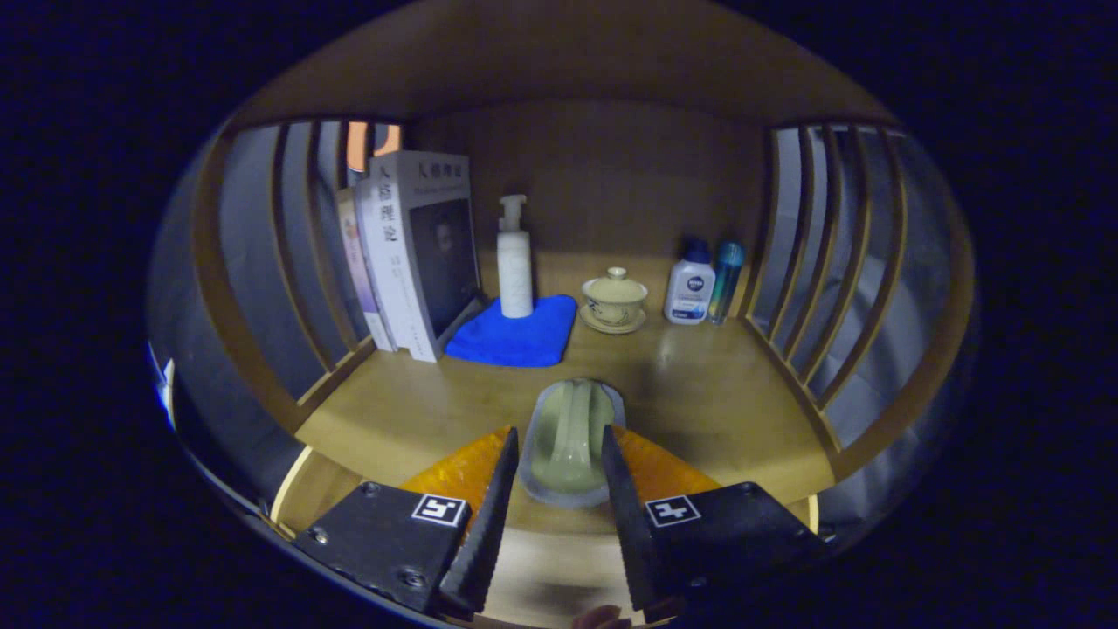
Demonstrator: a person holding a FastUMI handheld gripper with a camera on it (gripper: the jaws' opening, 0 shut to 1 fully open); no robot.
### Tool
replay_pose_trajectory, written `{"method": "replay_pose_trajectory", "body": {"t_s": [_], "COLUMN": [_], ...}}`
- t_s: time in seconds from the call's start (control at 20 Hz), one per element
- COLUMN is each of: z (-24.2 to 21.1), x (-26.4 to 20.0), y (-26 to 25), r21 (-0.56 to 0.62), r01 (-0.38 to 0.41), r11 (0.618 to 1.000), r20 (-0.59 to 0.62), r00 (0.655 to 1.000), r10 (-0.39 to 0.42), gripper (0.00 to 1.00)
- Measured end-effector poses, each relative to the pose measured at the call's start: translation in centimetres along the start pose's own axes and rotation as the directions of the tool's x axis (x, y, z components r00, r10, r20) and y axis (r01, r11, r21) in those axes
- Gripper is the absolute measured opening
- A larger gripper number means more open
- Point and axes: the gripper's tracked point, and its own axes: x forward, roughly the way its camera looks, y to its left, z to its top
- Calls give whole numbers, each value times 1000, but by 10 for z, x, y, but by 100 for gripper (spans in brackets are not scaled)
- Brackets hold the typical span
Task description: Pull open the drawer, take out the items inside it, and place them on the countertop above the cabinet.
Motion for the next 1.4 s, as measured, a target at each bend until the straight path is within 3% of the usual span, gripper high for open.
{"method": "replay_pose_trajectory", "body": {"t_s": [0.05, 0.15, 0.2, 0.45, 0.85, 1.4], "z": [-5, -16, -25, -65, -147, -210], "x": [-13, -35, -49, -106, -165, -168], "y": [3, 10, 13, 33, 44, 46], "r21": [-20, -57, -77, -69, -18, 76], "r01": [-2, -9, -8, -57, -2, 41], "r11": [1000, 998, 997, 996, 1000, 996], "r20": [23, 79, 102, 220, 331, 338], "r00": [1000, 997, 995, 973, 944, 939], "r10": [2, 13, 16, 71, 7, -64], "gripper": [63, 90, 94, 97, 100, 100]}}
